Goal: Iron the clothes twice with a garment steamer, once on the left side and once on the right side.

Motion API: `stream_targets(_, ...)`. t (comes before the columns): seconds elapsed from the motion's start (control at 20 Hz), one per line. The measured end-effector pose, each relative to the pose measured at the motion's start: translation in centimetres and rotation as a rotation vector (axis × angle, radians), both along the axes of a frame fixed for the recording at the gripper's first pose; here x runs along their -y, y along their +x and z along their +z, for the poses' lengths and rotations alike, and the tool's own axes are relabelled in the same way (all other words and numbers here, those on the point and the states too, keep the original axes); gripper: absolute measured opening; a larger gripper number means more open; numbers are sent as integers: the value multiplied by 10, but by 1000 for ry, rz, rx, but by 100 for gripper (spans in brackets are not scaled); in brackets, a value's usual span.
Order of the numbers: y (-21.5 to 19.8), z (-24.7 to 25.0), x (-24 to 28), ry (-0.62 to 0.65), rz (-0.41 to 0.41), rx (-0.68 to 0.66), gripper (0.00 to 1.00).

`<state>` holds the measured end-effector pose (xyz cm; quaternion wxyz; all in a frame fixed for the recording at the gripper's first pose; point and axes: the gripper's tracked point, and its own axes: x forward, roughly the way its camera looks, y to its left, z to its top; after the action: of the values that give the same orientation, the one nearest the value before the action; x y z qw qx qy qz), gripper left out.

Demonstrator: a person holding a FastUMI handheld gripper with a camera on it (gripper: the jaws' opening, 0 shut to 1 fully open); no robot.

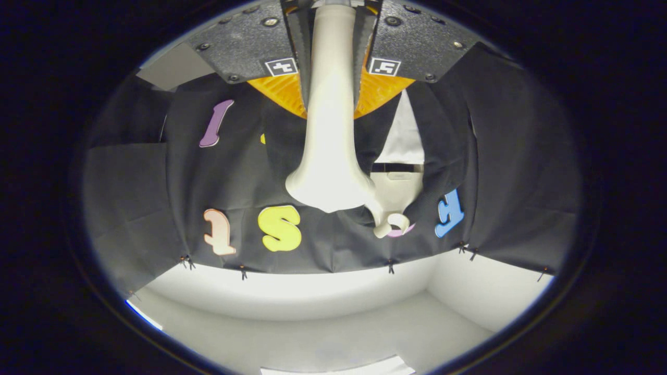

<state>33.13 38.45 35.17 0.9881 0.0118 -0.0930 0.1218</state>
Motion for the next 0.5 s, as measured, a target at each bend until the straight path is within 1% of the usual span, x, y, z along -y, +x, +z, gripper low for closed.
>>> stream_targets(0.25,7,-20,-2,-31,-33,-29,36)
stream_targets(0.5,2,-45,-1,-61,-49,-49,36)
